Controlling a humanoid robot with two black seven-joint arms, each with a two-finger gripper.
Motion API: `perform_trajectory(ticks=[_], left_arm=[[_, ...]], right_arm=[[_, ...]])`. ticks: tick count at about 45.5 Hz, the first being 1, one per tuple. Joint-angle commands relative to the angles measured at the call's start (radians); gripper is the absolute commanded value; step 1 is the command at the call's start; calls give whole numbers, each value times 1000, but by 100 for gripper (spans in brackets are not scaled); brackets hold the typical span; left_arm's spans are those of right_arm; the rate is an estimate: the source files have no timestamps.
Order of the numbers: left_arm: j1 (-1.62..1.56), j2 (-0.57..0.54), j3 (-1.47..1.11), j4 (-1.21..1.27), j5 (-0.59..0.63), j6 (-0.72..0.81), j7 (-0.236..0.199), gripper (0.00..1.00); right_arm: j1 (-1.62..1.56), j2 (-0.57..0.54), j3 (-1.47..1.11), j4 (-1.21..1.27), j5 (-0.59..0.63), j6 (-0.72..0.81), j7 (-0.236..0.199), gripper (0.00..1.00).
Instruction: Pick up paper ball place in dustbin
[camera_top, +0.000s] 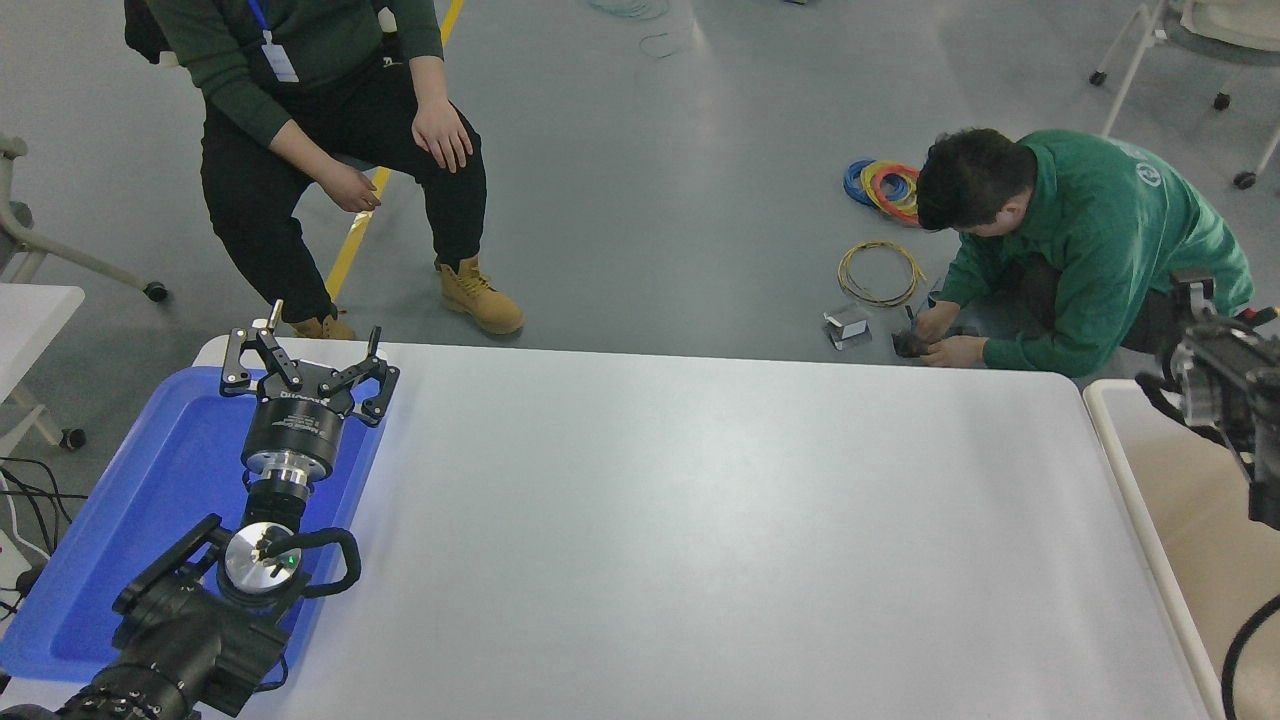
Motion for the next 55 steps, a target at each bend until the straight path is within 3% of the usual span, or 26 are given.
perform_trajectory(ticks=[1, 7, 10, 13, 23, 40, 55], left_arm=[[0, -1, 0, 0, 0, 0, 0, 100], [0, -1, 0, 0, 0, 0, 0, 100], [0, 0, 0, 0, 0, 0, 0, 100], [0, 0, 0, 0, 0, 0, 0, 100], [0, 0, 0, 0, 0, 0, 0, 100], [0, -1, 0, 0, 0, 0, 0, 100], [0, 0, 0, 0, 0, 0, 0, 100]], right_arm=[[-60, -55, 293, 167, -5, 95, 212, 100], [-144, -53, 448, 210, -5, 197, 428, 100], [-184, -53, 491, 239, -5, 246, 496, 100], [-226, -53, 539, 256, -5, 290, 527, 100], [-388, -1, 679, 290, -4, 393, 532, 100], [-597, 126, 685, 308, -2, 450, 533, 100], [-619, 129, 673, 305, 1, 450, 533, 100]])
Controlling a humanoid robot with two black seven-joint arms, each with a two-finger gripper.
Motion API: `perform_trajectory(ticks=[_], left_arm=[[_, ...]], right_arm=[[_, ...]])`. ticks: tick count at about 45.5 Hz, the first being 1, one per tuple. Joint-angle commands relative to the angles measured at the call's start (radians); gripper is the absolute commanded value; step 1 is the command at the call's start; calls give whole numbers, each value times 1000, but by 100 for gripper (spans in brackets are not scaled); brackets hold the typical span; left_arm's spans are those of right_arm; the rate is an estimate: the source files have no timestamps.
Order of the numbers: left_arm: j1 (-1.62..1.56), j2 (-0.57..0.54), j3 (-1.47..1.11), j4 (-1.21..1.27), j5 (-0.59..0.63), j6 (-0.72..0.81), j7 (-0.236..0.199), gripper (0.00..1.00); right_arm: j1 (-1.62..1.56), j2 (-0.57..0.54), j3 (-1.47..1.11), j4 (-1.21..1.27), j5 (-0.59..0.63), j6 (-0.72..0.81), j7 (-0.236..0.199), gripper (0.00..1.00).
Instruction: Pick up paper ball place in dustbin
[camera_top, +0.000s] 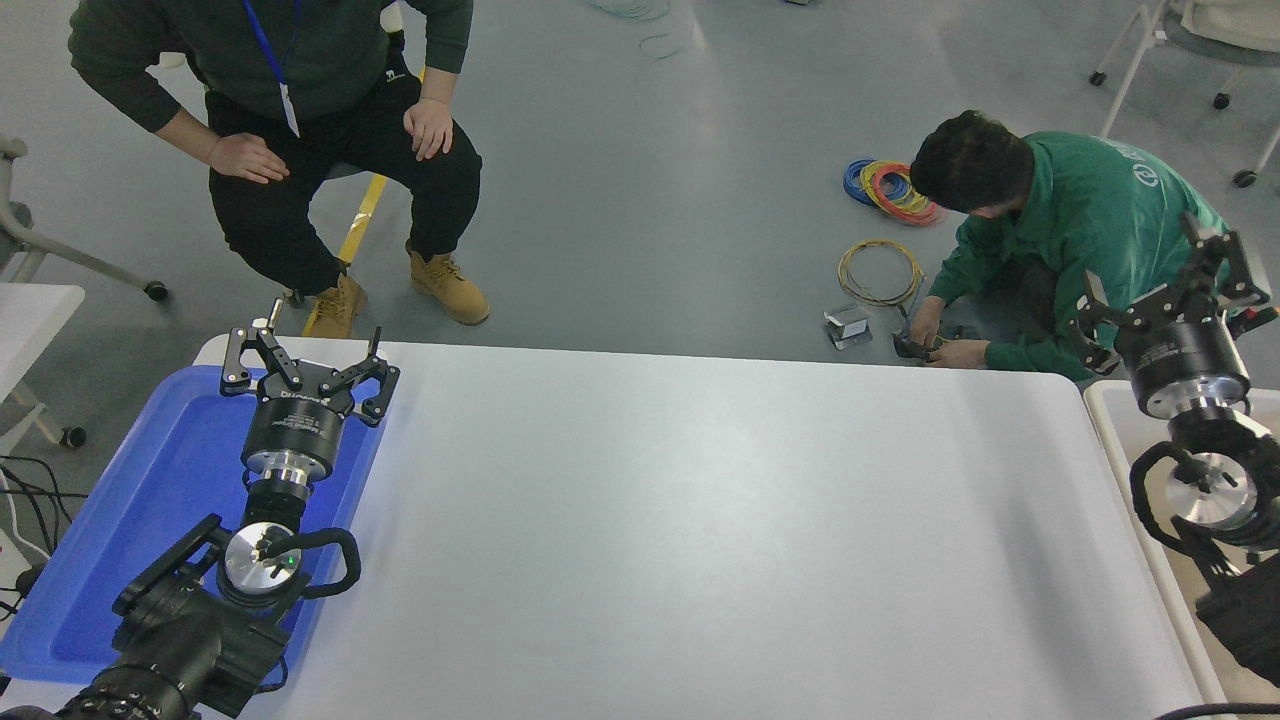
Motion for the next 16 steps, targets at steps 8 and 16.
perform_trajectory(ticks=[8, 16], left_arm=[[0, 1, 0, 0, 0, 0, 0, 100], [0, 1, 0, 0, 0, 0, 0, 100]], right_arm=[[-28, 23, 1, 4, 2, 9, 3, 100], [-11, 20, 1, 7, 2, 9, 3, 100]])
